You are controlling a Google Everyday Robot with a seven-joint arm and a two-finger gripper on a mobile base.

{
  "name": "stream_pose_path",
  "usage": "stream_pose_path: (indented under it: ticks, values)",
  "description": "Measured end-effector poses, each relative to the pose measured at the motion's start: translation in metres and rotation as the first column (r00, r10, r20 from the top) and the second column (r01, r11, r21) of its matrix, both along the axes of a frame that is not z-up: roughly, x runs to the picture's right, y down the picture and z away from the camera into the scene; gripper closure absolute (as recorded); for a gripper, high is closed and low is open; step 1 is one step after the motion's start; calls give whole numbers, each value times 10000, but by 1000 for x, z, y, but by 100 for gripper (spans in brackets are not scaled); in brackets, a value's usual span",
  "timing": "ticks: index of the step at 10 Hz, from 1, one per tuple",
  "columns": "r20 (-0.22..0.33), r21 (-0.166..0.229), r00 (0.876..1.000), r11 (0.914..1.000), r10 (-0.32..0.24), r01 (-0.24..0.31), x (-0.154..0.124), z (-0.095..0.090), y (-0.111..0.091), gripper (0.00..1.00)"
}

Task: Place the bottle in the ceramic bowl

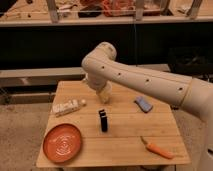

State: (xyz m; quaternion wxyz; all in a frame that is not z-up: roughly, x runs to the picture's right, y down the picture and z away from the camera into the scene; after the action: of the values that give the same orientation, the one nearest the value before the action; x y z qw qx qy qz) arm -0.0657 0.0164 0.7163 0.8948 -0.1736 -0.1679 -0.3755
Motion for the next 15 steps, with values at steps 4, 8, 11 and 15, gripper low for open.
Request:
stream_pose_path:
  ticks: [4,8,11,15]
  values:
    - [352,-45,9990,9996,-291,293,-11,14,-1,20]
    - [497,-21,9980,9992,-391,393,-24,33,-8,20]
    - [591,-39,9974,9991,-415,419,-35,47,-5,20]
    - [720,-133,9970,9995,-287,298,-45,70,5,20]
